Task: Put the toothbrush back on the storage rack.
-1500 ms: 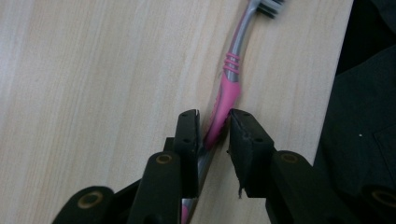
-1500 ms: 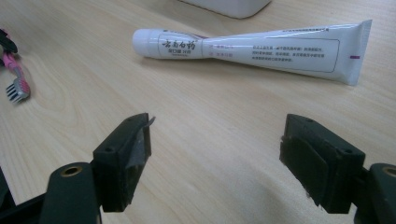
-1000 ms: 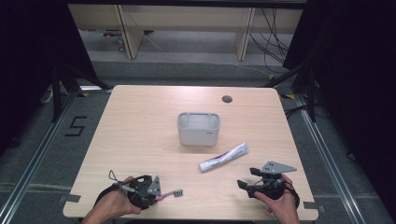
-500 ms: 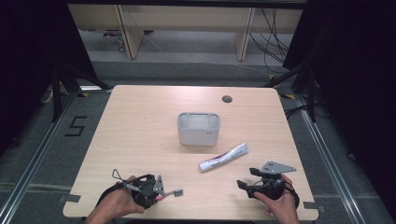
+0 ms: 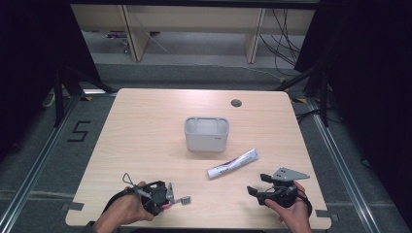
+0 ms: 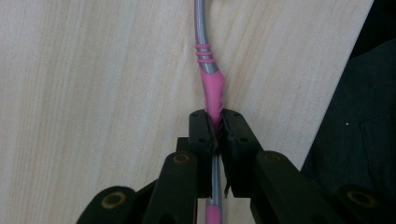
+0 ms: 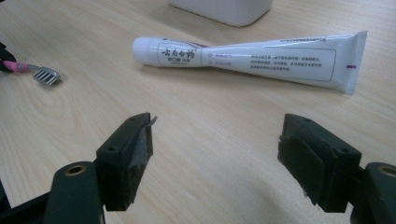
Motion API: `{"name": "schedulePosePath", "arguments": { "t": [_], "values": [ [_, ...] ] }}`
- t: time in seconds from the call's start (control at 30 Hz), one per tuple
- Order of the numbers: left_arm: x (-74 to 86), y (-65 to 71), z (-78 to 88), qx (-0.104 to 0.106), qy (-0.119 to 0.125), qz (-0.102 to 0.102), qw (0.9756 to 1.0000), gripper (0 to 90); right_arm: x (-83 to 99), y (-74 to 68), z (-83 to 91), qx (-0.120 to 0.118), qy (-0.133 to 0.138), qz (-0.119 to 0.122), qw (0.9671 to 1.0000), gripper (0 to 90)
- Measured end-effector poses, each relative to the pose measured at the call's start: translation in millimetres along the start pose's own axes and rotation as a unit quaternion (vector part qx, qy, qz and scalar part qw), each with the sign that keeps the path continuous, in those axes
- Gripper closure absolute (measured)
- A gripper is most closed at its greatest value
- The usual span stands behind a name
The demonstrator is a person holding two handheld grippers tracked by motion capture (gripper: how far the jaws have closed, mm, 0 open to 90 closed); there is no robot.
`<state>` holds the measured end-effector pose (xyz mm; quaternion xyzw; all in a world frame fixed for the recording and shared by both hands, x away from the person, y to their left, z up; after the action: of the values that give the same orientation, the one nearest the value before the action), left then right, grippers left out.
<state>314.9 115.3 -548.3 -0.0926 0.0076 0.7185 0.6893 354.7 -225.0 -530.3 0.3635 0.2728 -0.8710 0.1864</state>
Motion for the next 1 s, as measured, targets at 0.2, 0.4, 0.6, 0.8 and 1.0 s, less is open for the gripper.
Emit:
{"name": "schedulePosePath", "arguments": {
  "t": [0.2,0.4,0.6,0.8,1.0],
  "values": [
    [3.7,-2.7,0.3,-0.009,0.005,-0.003,0.9999,82.7,1.2,-2.0,0.0,-0.002,-0.003,-0.014,0.9999,26.8],
    [3.8,-8.8,12.7,-0.015,0.036,0.008,0.9992,82.8,1.6,-1.7,0.8,0.0,-0.006,-0.019,0.9998,26.8],
    [3.8,-30.0,29.7,-0.048,0.095,0.041,0.9934,82.8,0.5,0.7,0.7,0.003,-0.002,-0.011,0.9999,26.8],
    [6.0,-48.3,45.0,-0.066,0.153,0.078,0.9829,82.7,0.0,1.0,-0.1,-0.001,0.002,-0.012,0.9999,26.8],
    [7.4,-64.6,49.9,-0.104,0.183,0.089,0.9736,82.8,0.1,1.0,-0.1,0.0,0.001,-0.012,0.9999,26.8]
  ]
}}
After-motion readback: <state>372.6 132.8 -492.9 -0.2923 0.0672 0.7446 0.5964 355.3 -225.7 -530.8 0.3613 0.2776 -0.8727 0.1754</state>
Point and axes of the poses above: each handheld gripper's, and its own axes: z roughly backward along the jaws, x roughly out of its underside, y roughly to its right, the point moved 7 cm from there along -z, roughly forward along the jaws, and after that the axes turned 14 degrees about -z, right-handed, at the moved point
